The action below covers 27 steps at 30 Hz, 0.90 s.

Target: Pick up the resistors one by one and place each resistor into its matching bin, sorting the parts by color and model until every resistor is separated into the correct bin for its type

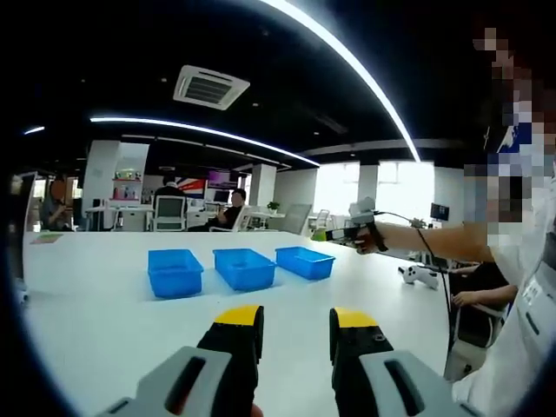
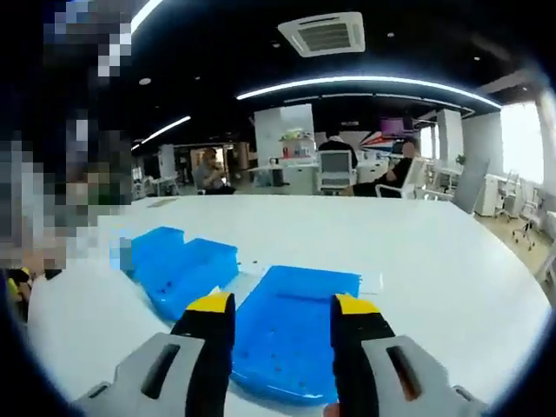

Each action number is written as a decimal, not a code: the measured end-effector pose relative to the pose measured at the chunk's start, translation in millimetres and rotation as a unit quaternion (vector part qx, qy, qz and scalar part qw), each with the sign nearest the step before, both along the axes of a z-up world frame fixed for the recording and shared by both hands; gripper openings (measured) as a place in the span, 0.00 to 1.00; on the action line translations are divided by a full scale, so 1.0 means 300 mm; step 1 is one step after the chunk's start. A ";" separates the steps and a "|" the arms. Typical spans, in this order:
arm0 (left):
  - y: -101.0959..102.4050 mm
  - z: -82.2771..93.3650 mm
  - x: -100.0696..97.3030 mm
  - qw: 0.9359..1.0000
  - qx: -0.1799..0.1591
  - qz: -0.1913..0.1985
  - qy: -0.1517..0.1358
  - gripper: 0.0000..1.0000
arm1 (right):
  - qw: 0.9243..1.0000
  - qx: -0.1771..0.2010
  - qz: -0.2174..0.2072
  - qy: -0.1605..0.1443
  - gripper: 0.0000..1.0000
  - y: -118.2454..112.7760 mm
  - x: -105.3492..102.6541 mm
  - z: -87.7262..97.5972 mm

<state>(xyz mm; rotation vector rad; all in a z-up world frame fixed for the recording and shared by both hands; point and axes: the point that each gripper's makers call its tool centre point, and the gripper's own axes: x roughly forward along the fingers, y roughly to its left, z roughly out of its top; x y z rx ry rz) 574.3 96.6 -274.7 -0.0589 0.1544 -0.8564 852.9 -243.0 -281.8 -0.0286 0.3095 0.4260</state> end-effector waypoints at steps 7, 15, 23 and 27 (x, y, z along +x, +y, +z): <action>0.000 0.012 -0.002 1.000 -0.001 -0.001 -0.003 0.32 | 1.000 0.000 0.000 -0.028 0.43 -0.001 -0.069 0.044; -0.008 0.017 -0.011 1.000 -0.001 -0.004 -0.005 0.32 | 0.996 0.008 0.028 -0.086 0.42 0.058 -0.314 0.105; -0.011 0.032 -0.017 1.000 0.000 -0.005 -0.011 0.33 | 0.990 0.023 0.050 -0.126 0.44 0.078 -0.643 0.141; -0.017 0.036 -0.019 1.000 0.001 -0.005 -0.013 0.33 | 0.991 0.015 0.061 -0.116 0.46 0.109 -0.744 0.102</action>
